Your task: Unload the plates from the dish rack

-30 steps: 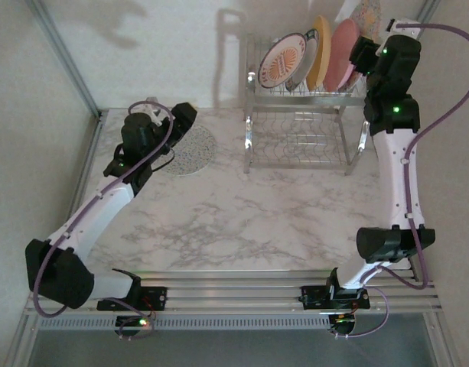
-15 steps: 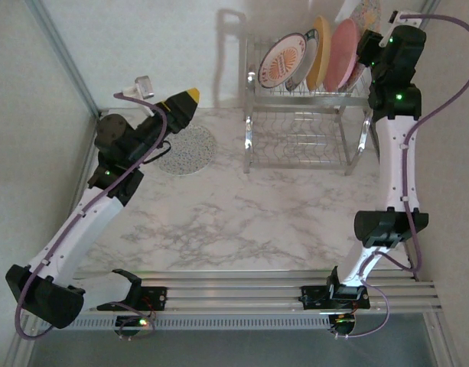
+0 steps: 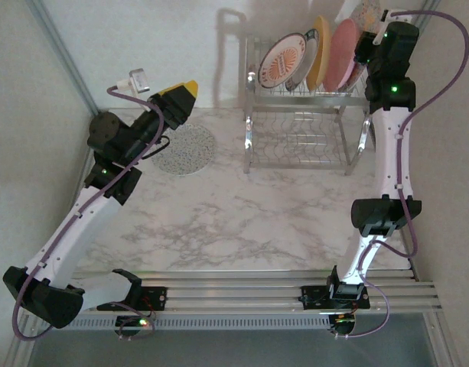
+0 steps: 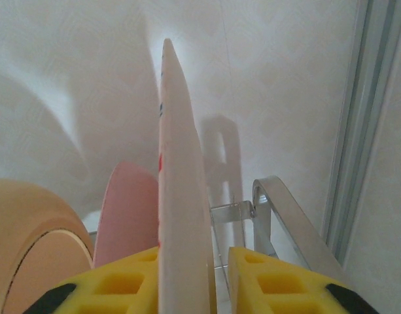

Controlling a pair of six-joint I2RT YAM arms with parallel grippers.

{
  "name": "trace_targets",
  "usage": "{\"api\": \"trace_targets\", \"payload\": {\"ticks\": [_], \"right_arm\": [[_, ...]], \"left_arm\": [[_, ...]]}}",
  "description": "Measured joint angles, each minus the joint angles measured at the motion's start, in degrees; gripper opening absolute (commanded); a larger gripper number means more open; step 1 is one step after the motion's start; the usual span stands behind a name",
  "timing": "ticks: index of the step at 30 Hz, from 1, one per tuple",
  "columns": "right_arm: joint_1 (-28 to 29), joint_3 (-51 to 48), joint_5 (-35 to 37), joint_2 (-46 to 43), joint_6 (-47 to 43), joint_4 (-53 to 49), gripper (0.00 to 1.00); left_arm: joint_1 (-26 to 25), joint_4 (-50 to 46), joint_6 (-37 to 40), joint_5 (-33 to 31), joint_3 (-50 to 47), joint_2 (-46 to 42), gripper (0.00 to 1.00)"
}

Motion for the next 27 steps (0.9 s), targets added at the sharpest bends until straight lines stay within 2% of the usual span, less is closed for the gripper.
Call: {"api": "trace_targets", "payload": {"ticks": [3, 11, 16, 27], "right_arm": [[0.0, 0.2, -0.2, 0.0, -0.5, -0.4, 0.17], [-0.1, 0.3, 0.0, 0.0, -2.2, -0.7, 0.10], [0.0, 0.4, 0.1, 0.1, -3.5, -0.6, 0.00], [2.3, 1.7, 4.2, 0.5, -7.4, -1.2, 0.00]], "left_arm": [[0.0, 0.5, 0.0, -0.1, 0.3, 0.0, 0.83], [0.0, 2.4, 0.3, -0.4, 1.7, 0.0, 0.83], [0.0, 2.9, 0.3, -0.4, 1.9, 0.0, 0.83], [0.0, 2.9, 0.4, -0.7, 1.9, 0.0, 0.83]]}}
